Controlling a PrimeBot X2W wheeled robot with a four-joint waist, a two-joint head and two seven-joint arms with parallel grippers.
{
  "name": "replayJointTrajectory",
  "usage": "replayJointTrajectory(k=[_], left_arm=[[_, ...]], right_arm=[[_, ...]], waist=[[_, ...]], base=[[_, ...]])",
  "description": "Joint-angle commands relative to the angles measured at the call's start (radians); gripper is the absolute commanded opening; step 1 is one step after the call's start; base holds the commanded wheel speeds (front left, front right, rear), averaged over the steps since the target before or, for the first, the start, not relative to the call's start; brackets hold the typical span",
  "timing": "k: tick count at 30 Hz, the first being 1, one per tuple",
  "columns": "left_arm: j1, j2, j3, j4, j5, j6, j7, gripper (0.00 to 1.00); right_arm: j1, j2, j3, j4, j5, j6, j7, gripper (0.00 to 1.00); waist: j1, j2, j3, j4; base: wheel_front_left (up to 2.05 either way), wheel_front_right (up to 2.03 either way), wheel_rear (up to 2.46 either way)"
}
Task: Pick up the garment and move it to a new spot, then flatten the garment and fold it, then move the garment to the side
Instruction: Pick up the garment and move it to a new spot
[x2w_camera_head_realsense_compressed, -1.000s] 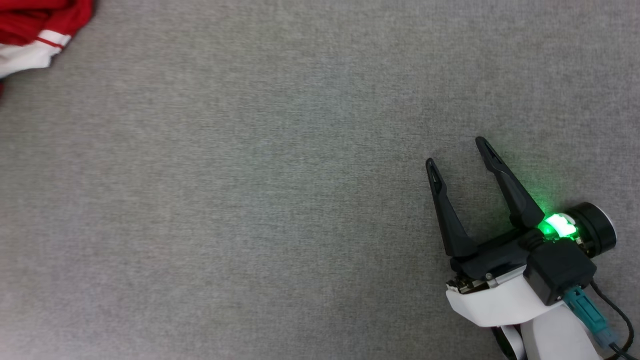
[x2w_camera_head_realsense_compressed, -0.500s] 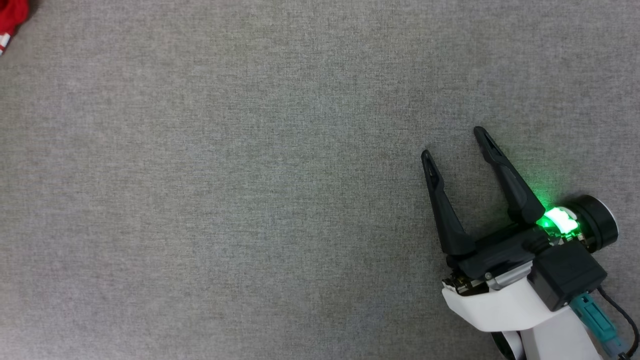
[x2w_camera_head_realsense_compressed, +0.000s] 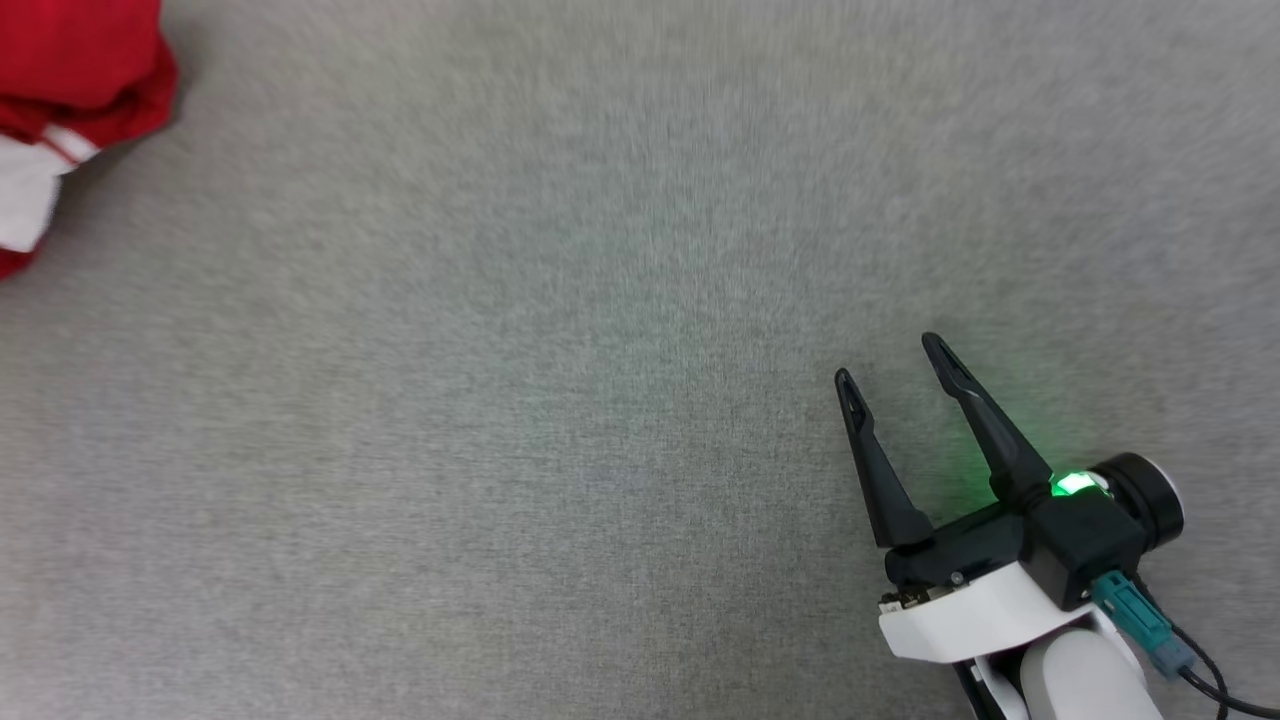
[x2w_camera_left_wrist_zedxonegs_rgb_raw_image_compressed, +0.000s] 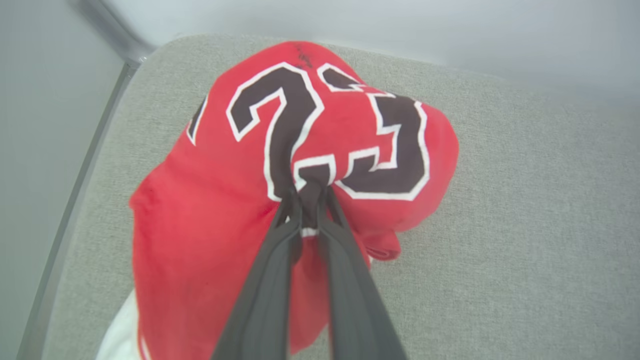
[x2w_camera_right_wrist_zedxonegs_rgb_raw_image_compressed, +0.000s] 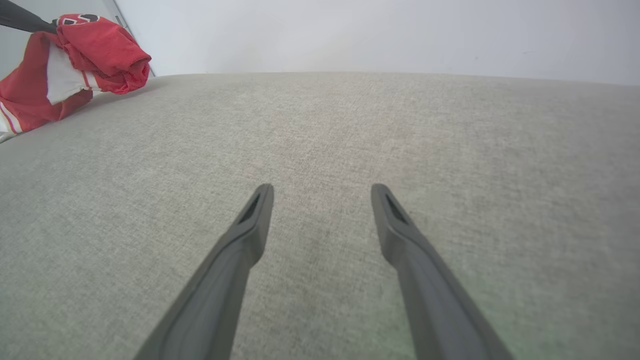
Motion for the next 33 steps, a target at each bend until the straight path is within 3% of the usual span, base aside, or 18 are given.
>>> replayJointTrajectory(k=[1, 6, 12, 16, 26, 30, 33], left_arm=[[0.021, 0.004, -0.012, -0.015, 0.005, -0.001, -0.014, 0.0], [0.069, 0.031, -0.063, -0.109, 0.002, -0.001, -0.083, 0.0], [0.138, -0.006, -0.118, -0.217, 0.009, -0.001, -0.164, 0.0], [0.176, -0.072, -0.145, -0.3, 0.033, 0.019, -0.225, 0.0], [0.277, -0.238, -0.239, -0.586, 0.071, 0.169, -0.256, 0.0], [0.311, -0.319, -0.299, -0.619, 0.106, 0.206, -0.277, 0.0], [0.337, -0.396, -0.33, -0.592, 0.105, 0.21, -0.312, 0.0]], right_arm=[[0.007, -0.003, 0.001, 0.004, 0.008, -0.001, -0.001, 1.0], [0.028, -0.003, -0.009, 0.024, 0.038, -0.001, -0.001, 1.0], [0.049, -0.003, -0.044, 0.041, 0.067, -0.001, -0.001, 1.0], [0.063, -0.003, -0.063, 0.045, 0.087, -0.001, -0.001, 1.0], [0.063, -0.003, -0.108, 0.041, 0.089, -0.001, -0.001, 1.0], [0.058, -0.003, -0.121, 0.039, 0.084, -0.001, -0.001, 1.0], [0.046, -0.002, -0.123, 0.038, 0.091, -0.001, -0.001, 1.0]], waist=[[-0.0001, 0.0, -0.092, -0.001], [-0.0001, 0.0, -0.204, -0.004], [-0.0001, 0.0, -0.305, -0.005], [-0.0001, 0.0, -0.345, -0.014], [-0.0001, 0.0, -0.376, -0.082], [-0.0001, 0.0, -0.362, -0.127], [-0.0001, 0.0, -0.341, -0.171]], base=[[0.0, 0.0, 0.0], [0.0, 0.0, 0.0], [0.0, 0.0, 0.0], [0.0, 0.0, 0.0], [0.0, 0.0, 0.0], [0.0, 0.0, 0.0], [0.0, 0.0, 0.0]])
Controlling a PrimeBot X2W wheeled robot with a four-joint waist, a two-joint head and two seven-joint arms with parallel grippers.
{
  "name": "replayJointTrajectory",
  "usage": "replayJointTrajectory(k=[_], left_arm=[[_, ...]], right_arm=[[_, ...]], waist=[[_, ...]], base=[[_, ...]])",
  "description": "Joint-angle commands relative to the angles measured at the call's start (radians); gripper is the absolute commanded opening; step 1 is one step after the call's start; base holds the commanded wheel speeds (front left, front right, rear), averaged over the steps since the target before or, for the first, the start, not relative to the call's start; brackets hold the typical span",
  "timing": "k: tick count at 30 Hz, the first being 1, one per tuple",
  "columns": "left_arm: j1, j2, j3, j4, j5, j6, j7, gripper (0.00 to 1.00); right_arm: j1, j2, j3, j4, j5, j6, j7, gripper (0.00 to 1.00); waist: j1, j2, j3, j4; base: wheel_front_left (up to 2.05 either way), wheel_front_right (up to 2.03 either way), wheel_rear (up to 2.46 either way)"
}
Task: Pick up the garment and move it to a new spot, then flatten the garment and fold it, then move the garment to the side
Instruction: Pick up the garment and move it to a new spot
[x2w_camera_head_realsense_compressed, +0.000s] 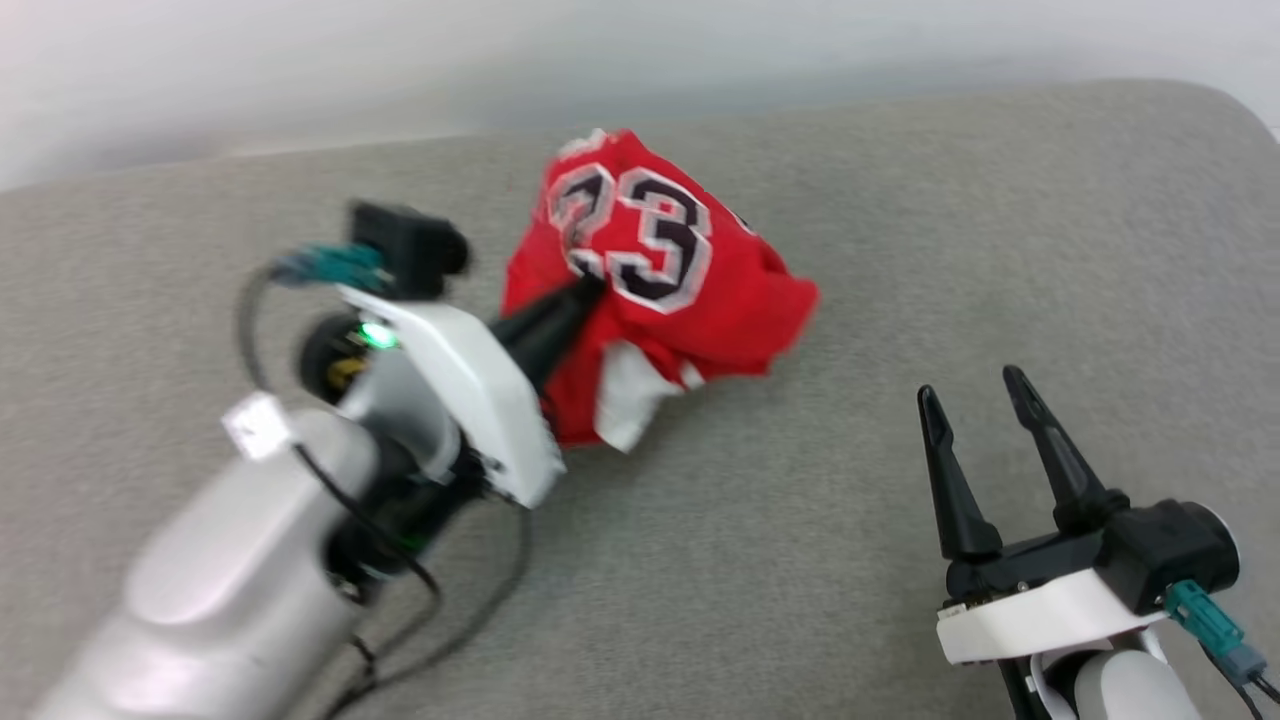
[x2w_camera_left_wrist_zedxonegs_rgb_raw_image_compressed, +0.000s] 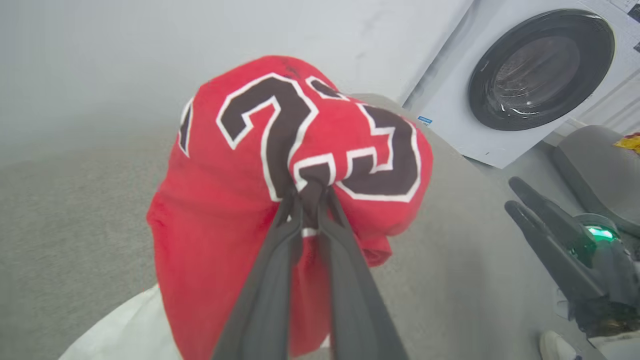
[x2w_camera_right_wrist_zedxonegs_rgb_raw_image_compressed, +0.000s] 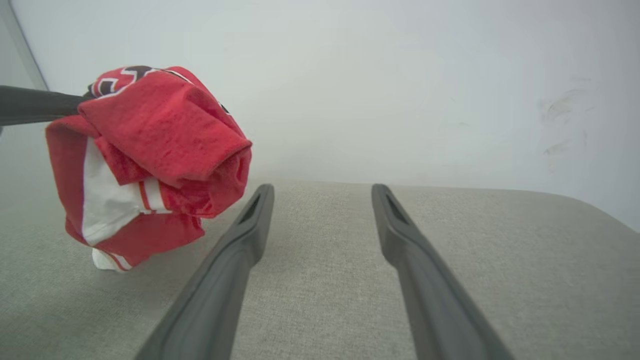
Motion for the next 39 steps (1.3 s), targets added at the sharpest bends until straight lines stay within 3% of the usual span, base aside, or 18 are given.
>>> replayJointTrajectory(k=[1, 8, 12, 13, 14, 22, 29, 35, 39], left_arm=[[0.012, -0.029, -0.02, 0.014, 0.009, -0.005, -0.013, 0.0], [-0.045, -0.188, -0.086, 0.194, 0.065, -0.037, -0.089, 0.0], [-0.096, -0.247, -0.109, 0.32, 0.108, -0.063, -0.133, 0.0], [-0.108, -0.257, -0.119, 0.352, 0.121, -0.072, -0.138, 0.12], [-0.119, -0.267, -0.132, 0.382, 0.132, -0.084, -0.145, 1.0], [-0.132, -0.307, -0.141, 0.548, 0.172, -0.126, -0.265, 1.0], [-0.132, -0.27, -0.125, 0.567, 0.225, -0.148, -0.421, 1.0], [-0.083, -0.187, -0.058, 0.504, 0.314, -0.113, -0.474, 1.0], [0.059, -0.106, 0.108, 0.329, 0.424, -0.051, -0.474, 1.0]], right_arm=[[-0.014, -0.001, -0.003, -0.004, 0.009, -0.001, -0.001, 1.0], [-0.029, -0.001, 0.023, 0.001, 0.025, -0.001, -0.001, 1.0], [-0.042, 0.0, 0.041, -0.002, 0.033, -0.001, -0.001, 1.0], [-0.044, -0.001, 0.043, -0.002, 0.033, -0.001, -0.001, 1.0], [-0.047, -0.001, 0.042, -0.001, 0.034, -0.001, -0.001, 1.0], [-0.046, -0.001, 0.036, 0.005, 0.025, -0.001, -0.001, 1.0], [-0.023, -0.001, 0.012, 0.011, -0.013, -0.001, -0.001, 1.0], [-0.001, -0.001, -0.014, 0.015, -0.043, -0.001, -0.001, 1.0], [0.02, -0.001, -0.035, 0.009, -0.054, -0.001, -0.001, 1.0]], waist=[[0.0, -0.0001, 0.028, -0.043], [0.0, -0.0001, 0.092, -0.119], [0.0, -0.0001, 0.129, -0.151], [0.0, -0.0001, 0.134, -0.157], [0.0, -0.0001, 0.137, -0.16], [0.0, -0.0001, 0.114, -0.134], [0.0, -0.0001, 0.052, -0.062], [0.0, -0.0001, -0.018, 0.006], [0.0, -0.0001, -0.06, 0.048]], base=[[0.0, 0.0, 0.0], [0.0, 0.0, 0.0], [0.0, 0.0, 0.0], [0.0, 0.0, 0.0], [0.0, 0.0, 0.0], [0.0, 0.0, 0.0], [0.0, 0.0, 0.0], [0.0, 0.0, 0.0], [0.0, 0.0, 0.0]])
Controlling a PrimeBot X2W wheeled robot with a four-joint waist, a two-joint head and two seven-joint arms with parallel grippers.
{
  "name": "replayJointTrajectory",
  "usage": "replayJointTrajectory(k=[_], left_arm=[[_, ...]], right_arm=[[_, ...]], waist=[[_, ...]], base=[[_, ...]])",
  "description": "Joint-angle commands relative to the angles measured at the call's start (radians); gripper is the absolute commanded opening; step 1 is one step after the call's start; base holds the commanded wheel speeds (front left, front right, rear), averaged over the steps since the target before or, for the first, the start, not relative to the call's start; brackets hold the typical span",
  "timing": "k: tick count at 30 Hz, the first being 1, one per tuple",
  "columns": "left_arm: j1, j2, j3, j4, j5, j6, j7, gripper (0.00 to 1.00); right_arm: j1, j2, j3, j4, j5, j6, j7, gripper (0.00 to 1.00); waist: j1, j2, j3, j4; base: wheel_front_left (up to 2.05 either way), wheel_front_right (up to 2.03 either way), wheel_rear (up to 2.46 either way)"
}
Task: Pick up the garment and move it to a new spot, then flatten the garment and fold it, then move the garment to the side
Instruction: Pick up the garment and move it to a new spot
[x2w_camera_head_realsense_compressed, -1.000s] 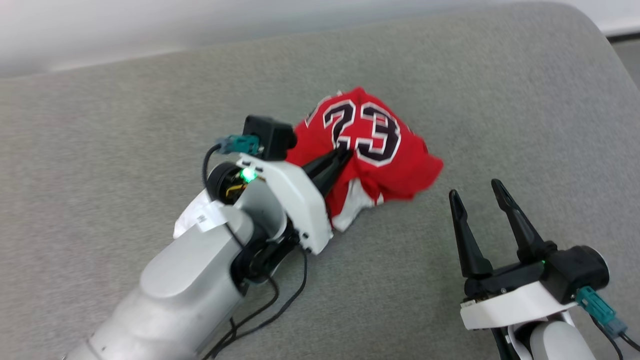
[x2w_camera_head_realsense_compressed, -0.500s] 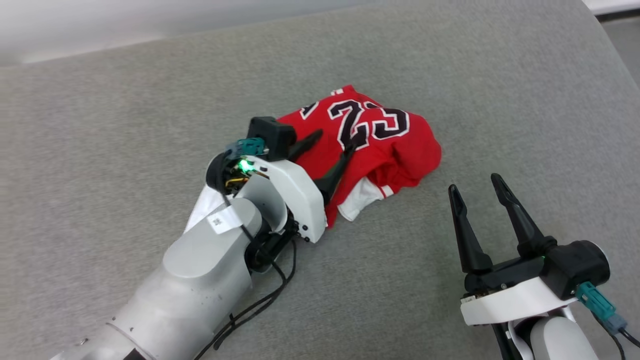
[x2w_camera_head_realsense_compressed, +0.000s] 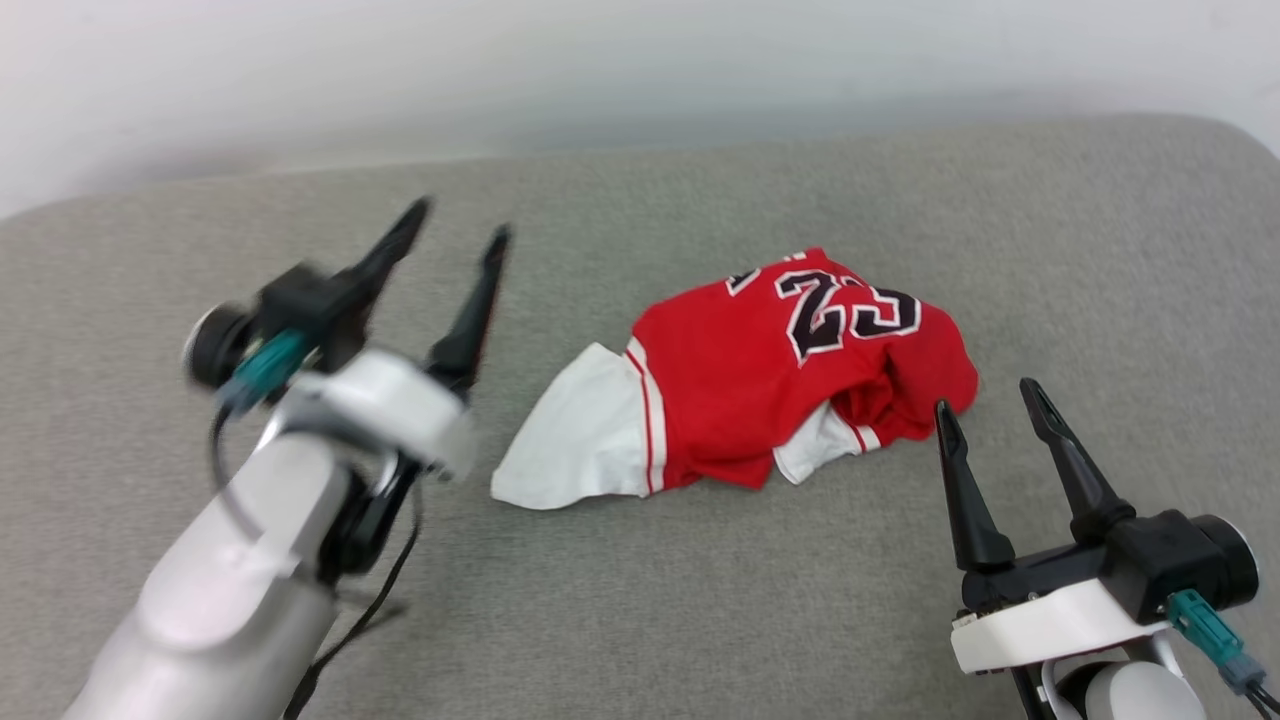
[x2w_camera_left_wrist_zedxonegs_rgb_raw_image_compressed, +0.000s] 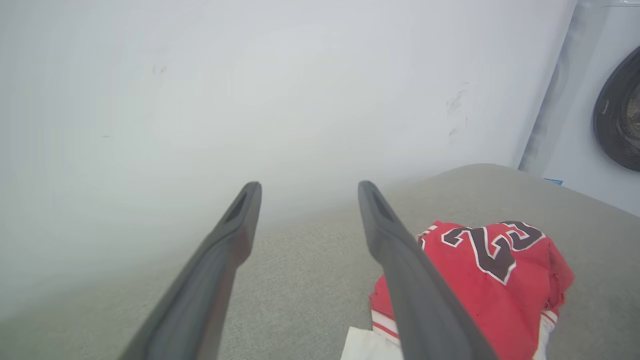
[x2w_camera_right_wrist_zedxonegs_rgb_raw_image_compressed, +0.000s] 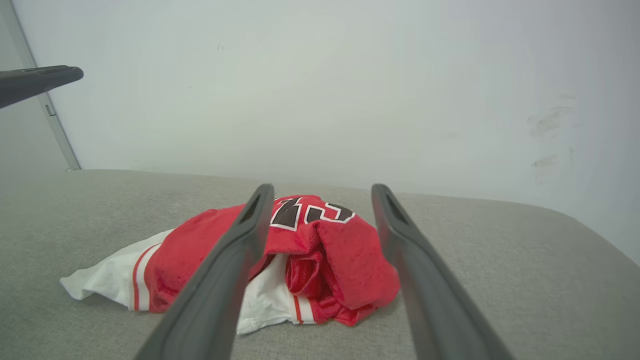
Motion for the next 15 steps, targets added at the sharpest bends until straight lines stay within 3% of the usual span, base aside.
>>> replayJointTrajectory(k=[1, 5, 7, 15], left_arm=[[0.037, 0.004, 0.018, -0.021, 0.014, 0.008, -0.002, 1.0], [0.217, 0.024, 0.164, -0.154, 0.061, 0.033, -0.002, 1.0], [0.397, -0.002, 0.27, -0.273, 0.115, 0.033, -0.002, 1.0], [0.654, -0.14, 0.378, -0.379, 0.183, -0.008, -0.002, 1.0]], right_arm=[[0.01, 0.0, -0.003, -0.004, 0.0, -0.001, -0.001, 1.0], [0.025, 0.0, -0.003, -0.013, 0.003, -0.001, -0.001, 1.0], [0.037, 0.0, 0.006, -0.038, -0.008, -0.001, -0.001, 1.0], [0.081, 0.0, 0.001, -0.063, -0.011, -0.001, -0.001, 1.0]], waist=[[0.0001, 0.0, -0.029, 0.027], [0.0001, 0.0, -0.052, 0.04], [0.0001, 0.0, -0.073, 0.046], [0.0001, 0.0, -0.109, 0.055]], base=[[0.0, 0.0, 0.0], [0.0, 0.0, 0.0], [0.0, 0.0, 0.0], [0.0, 0.0, 0.0]])
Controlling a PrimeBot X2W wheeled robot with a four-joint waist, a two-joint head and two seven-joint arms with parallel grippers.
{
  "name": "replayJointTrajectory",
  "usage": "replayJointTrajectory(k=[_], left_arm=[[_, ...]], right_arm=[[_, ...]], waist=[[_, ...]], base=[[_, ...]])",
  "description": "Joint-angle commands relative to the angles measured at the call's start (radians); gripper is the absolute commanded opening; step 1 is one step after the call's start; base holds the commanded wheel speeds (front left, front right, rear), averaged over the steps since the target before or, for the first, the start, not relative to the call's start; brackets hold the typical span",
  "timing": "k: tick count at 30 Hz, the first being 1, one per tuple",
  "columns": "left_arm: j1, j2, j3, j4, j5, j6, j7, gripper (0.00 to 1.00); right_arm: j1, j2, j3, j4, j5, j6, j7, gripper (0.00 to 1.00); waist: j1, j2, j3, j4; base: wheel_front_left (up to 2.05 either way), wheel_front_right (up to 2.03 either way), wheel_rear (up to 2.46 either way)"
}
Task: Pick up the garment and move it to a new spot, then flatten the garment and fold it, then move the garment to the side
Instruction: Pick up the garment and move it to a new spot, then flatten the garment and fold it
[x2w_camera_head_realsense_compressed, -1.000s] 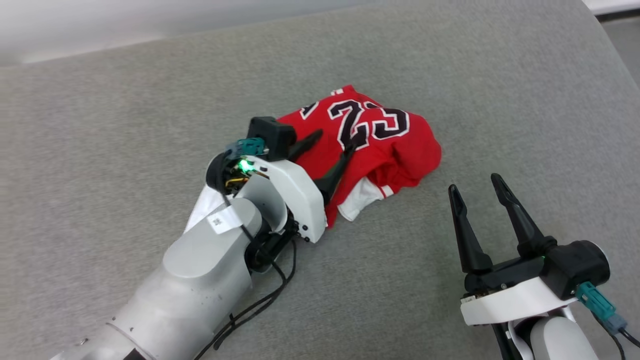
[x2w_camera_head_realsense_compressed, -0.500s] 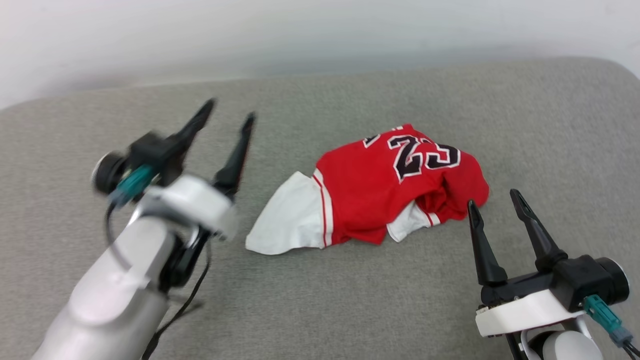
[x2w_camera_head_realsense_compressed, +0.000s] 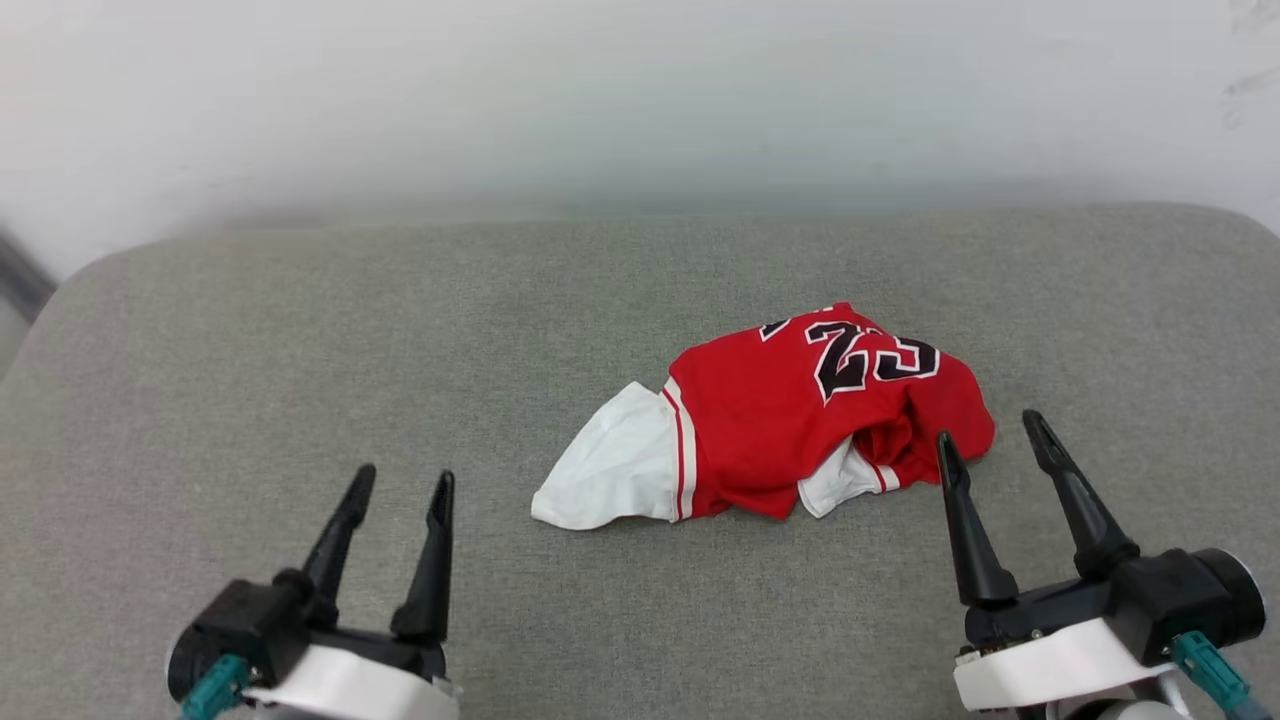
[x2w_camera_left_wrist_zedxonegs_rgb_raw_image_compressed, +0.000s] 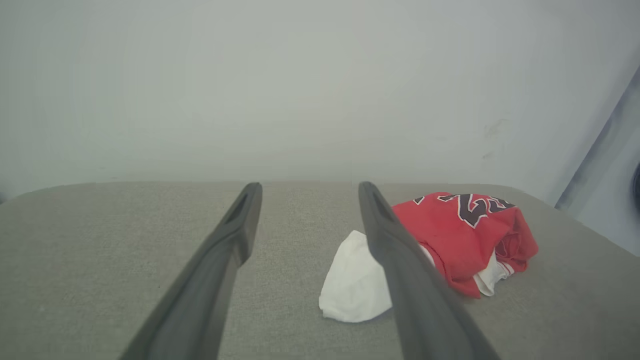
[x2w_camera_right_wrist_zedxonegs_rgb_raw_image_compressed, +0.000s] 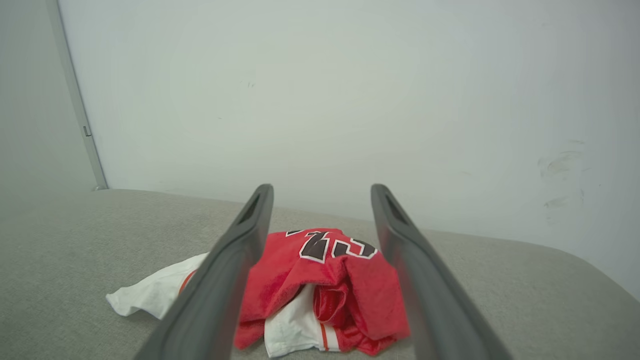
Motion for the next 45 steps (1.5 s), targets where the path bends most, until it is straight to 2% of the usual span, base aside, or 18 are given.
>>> replayJointTrajectory(k=[1, 2, 6, 14, 18, 25, 29, 35, 44, 45], left_arm=[[0.017, -0.01, 0.009, -0.002, 0.007, -0.01, -0.002, 1.0], [0.039, -0.036, 0.029, -0.004, 0.012, -0.025, -0.002, 1.0], [0.06, -0.057, 0.046, -0.005, 0.044, -0.059, -0.002, 1.0], [0.044, -0.073, 0.058, 0.019, 0.067, -0.072, 0.018, 1.0], [-0.007, -0.066, 0.034, 0.03, 0.049, -0.064, 0.157, 1.0], [-0.129, -0.028, -0.008, 0.019, 0.001, -0.052, 0.513, 1.0], [-0.201, -0.006, -0.015, 0.027, -0.002, -0.034, 0.65, 1.0], [-0.285, 0.022, -0.022, 0.067, -0.001, -0.031, 0.761, 1.0], [-0.318, 0.046, -0.077, 0.136, -0.004, -0.063, 0.875, 1.0], [-0.311, 0.045, -0.081, 0.145, -0.007, -0.064, 0.879, 0.46]], right_arm=[[0.013, 0.0, 0.0, -0.002, -0.002, -0.001, -0.001, 1.0], [0.019, 0.0, 0.004, -0.003, -0.004, -0.001, -0.001, 1.0], [0.03, 0.0, 0.011, -0.007, -0.005, -0.001, -0.001, 1.0], [0.009, 0.0, 0.022, -0.02, -0.009, -0.001, -0.001, 1.0], [0.003, 0.0, 0.023, -0.024, -0.017, -0.001, -0.001, 1.0], [-0.018, 0.0, 0.038, -0.025, -0.044, -0.001, -0.001, 1.0], [-0.037, 0.0, 0.046, -0.032, -0.049, -0.001, -0.001, 1.0], [-0.056, 0.0, 0.059, -0.037, -0.052, -0.001, -0.001, 1.0], [-0.081, 0.0, 0.067, -0.046, -0.051, -0.001, -0.001, 1.0], [-0.083, 0.0, 0.067, -0.046, -0.049, -0.001, -0.001, 1.0]], waist=[[0.0002, 0.0, -0.004, 0.0], [0.0002, 0.0, -0.008, 0.0], [0.0002, 0.0, -0.009, -0.004], [0.0002, 0.0, 0.029, -0.026], [0.0002, 0.0, 0.064, -0.036], [0.0002, 0.0, 0.136, -0.054], [0.0002, 0.0, 0.184, -0.07], [0.0002, 0.0, 0.249, -0.093], [0.0002, 0.0, 0.317, -0.115], [0.0002, 0.0, 0.318, -0.115]], base=[[0.0, 0.0, 0.0], [0.0, 0.0, 0.0], [0.0, 0.0, 0.0], [0.0, 0.0, 0.0], [0.0, 0.0, 0.0], [0.0, 0.0, 0.0], [0.0, 0.0, 0.0], [0.0, 0.0, 0.0], [0.0, 0.0, 0.0], [0.0, 0.0, 0.0]])
